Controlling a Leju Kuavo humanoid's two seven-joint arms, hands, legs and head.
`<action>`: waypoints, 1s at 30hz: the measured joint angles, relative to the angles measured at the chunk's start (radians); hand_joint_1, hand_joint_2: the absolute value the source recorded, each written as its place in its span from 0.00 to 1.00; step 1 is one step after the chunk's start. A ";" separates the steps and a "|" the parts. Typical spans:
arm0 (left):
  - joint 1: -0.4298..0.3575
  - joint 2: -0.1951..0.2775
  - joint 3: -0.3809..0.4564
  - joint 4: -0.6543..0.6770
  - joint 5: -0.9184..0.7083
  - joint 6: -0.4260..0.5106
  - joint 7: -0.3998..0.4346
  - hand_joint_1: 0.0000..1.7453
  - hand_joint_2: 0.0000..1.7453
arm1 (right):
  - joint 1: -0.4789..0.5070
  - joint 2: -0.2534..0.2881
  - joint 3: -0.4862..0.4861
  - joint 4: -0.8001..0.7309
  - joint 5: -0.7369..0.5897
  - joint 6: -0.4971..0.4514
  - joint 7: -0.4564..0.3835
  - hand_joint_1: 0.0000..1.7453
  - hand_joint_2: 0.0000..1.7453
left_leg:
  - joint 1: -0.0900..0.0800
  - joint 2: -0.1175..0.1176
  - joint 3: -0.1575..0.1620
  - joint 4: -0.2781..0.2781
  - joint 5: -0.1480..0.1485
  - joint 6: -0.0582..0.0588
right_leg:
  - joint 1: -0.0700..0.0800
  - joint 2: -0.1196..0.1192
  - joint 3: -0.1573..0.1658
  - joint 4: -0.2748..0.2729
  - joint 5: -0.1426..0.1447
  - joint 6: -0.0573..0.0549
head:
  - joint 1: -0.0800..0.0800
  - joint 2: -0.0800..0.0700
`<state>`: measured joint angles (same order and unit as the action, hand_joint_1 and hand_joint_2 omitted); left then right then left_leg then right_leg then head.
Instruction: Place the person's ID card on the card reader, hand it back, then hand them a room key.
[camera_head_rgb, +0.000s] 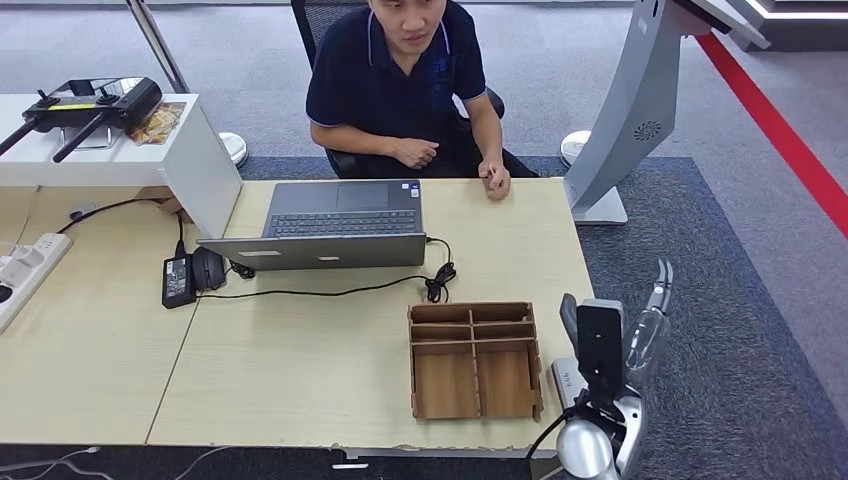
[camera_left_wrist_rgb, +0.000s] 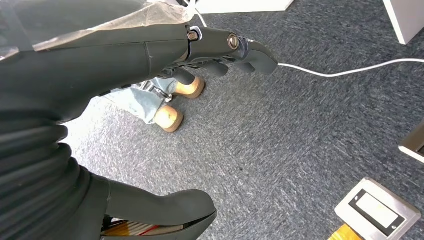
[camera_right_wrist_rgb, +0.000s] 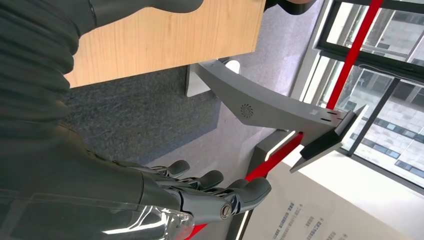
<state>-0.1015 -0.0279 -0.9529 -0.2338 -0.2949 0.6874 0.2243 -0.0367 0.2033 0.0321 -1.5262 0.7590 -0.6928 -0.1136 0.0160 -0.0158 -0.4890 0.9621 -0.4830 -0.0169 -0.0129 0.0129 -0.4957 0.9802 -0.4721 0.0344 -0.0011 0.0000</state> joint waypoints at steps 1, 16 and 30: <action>0.000 0.000 0.000 0.000 0.000 0.000 0.000 0.00 1.00 | 0.000 0.000 -0.001 0.002 0.000 0.000 0.000 0.00 1.00 | 0.000 0.000 0.000 0.000 0.000 0.000 | 0.000 0.000 0.000 0.000 0.000 0.000 | 0.000 0.000; 0.000 0.000 0.000 0.000 0.001 0.000 0.003 0.00 1.00 | 0.001 0.002 -0.017 0.073 0.000 0.000 -0.005 0.00 1.00 | 0.000 0.000 0.000 0.000 0.000 0.000 | 0.000 0.000 0.000 0.000 0.000 0.000 | 0.000 0.000; 0.000 0.000 0.000 0.000 0.002 0.000 0.003 0.00 1.00 | -0.005 0.022 -0.055 0.151 0.017 0.000 -0.039 0.74 1.00 | 0.000 0.000 0.000 0.000 0.000 0.000 | 0.000 0.000 0.000 0.000 0.000 0.000 | 0.000 0.000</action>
<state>-0.1015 -0.0278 -0.9529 -0.2338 -0.2932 0.6874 0.2270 -0.0414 0.2250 -0.0227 -1.3750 0.7763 -0.6931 -0.1529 0.0160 -0.0158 -0.4890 0.9621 -0.4830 -0.0169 -0.0129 0.0128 -0.4956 0.9803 -0.4721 0.0344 -0.0010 -0.0001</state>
